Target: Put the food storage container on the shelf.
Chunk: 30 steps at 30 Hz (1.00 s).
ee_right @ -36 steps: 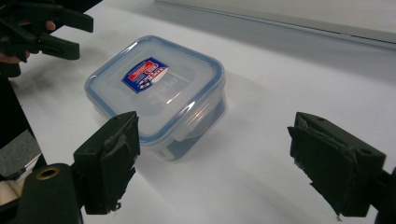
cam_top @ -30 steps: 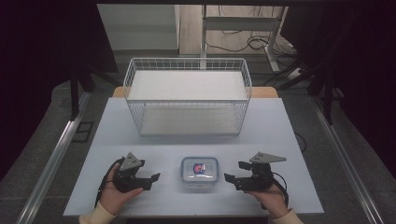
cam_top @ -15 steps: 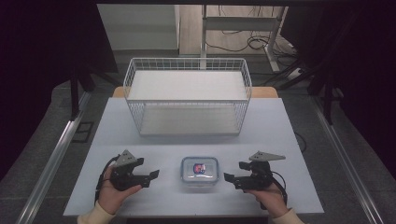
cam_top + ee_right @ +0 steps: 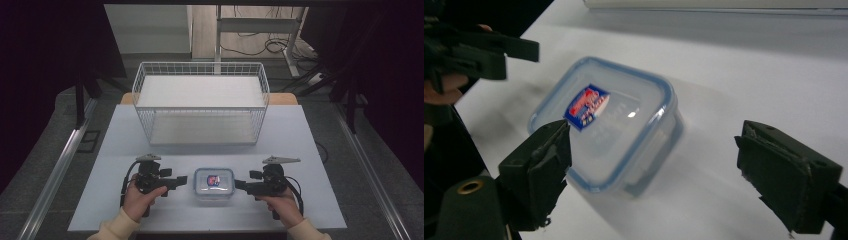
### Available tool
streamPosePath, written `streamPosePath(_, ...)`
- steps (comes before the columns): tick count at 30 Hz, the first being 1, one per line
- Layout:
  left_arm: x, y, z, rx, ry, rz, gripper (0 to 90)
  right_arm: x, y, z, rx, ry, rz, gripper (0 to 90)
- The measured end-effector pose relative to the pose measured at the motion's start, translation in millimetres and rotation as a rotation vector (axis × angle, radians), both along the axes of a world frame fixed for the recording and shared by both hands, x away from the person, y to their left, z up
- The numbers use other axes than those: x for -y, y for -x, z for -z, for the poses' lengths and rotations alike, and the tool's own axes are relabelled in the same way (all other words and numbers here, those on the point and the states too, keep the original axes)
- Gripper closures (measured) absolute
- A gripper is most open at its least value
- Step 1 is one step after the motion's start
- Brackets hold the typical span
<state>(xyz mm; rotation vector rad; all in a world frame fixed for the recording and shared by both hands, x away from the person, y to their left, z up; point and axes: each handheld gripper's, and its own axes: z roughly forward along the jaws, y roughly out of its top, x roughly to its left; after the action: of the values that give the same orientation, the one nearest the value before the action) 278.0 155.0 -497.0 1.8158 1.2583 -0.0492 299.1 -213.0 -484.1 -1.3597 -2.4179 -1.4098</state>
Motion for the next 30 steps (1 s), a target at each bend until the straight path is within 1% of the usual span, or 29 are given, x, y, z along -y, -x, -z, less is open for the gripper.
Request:
streamPosePath(1, 2.9, -2.8, 0.6, -0.011, 0.010, 0.008, 18.5, -1.1, -2.0, -0.1, -0.007, -0.006, 0.001, 15.4)
streamPosePath(4, 9.5, -11.7, 5.3, -0.074, 0.080, 0.025, 18.5, -6.9, -9.0, 0.9, -0.036, -0.021, -0.004, 15.6)
streamPosePath(5, 9.5, -11.7, 5.3, -0.074, 0.080, 0.025, 18.6, -9.1, -10.7, 1.7, -0.043, -0.024, -0.005, 15.6)
streamPosePath(6, 13.8, -15.8, 9.3, -0.097, 0.104, 0.035, 18.6, -11.0, -11.9, 2.9, -0.048, -0.029, -0.009, 16.0)
streamPosePath(7, 15.7, -17.2, 11.1, -0.108, 0.111, 0.041, 18.6, -12.8, -12.6, 4.5, -0.053, -0.039, -0.011, 16.1)
streamPosePath(8, 15.7, -17.2, 11.1, -0.108, 0.111, 0.041, 18.7, -14.5, -12.9, 6.1, -0.062, -0.045, -0.016, 16.3)
streamPosePath(9, 18.3, -19.5, 14.8, -0.132, 0.124, 0.054, 18.8, -16.2, -13.0, 7.4, -0.070, -0.044, -0.018, 16.3)
streamPosePath(12, 21.5, -22.3, 20.4, -0.168, 0.157, 0.064, 18.7, -19.2, -11.9, 10.1, -0.078, -0.041, -0.025, 16.4)
streamPosePath(13, 21.5, -22.3, 20.4, -0.168, 0.157, 0.064, 18.6, -19.2, -11.9, 10.1, -0.078, -0.041, -0.025, 16.4)
streamPosePath(14, 23.1, -23.9, 23.1, -0.190, 0.172, 0.075, 18.6, -20.0, -11.1, 11.8, -0.091, -0.045, -0.025, 16.4)
streamPosePath(15, 24.4, -24.1, 23.8, -0.192, 0.167, 0.076, 18.6, -20.3, -10.8, 12.4, -0.096, -0.044, -0.024, 16.4)
streamPosePath(17, 26.9, -24.4, 25.4, -0.213, 0.192, 0.092, 18.7, -20.5, -10.6, 14.6, -0.105, -0.041, -0.020, 16.8)
streamPosePath(21, 30.5, -24.0, 26.8, -0.214, 0.186, 0.105, 18.6, -21.7, -10.7, 17.9, -0.121, -0.039, -0.019, 17.6)
streamPosePath(22, 31.2, -24.5, 28.1, -0.222, 0.190, 0.106, 18.6, -23.2, -10.5, 19.4, -0.128, -0.040, -0.023, 17.8)
streamPosePath(23, 31.2, -24.5, 28.1, -0.222, 0.190, 0.106, 18.6, -23.2, -10.5, 19.4, -0.128, -0.040, -0.023, 17.8)
streamPosePath(25, 30.3, -27.2, 30.6, -0.240, 0.217, 0.105, 18.6, -26.2, -10.3, 21.7, -0.143, -0.043, -0.031, 17.8)
streamPosePath(26, 30.3, -27.2, 30.6, -0.240, 0.217, 0.105, 18.7, -26.2, -10.3, 21.7, -0.143, -0.043, -0.031, 17.8)
streamPosePath(27, 29.8, -28.7, 31.9, -0.248, 0.224, 0.103, 18.8, -27.9, -10.1, 23.5, -0.153, -0.045, -0.035, 17.8)
streamPosePath(30, 30.4, -29.9, 34.4, -0.266, 0.233, 0.113, 19.0, -29.0, -10.4, 24.7, -0.163, -0.045, -0.038, 17.8)
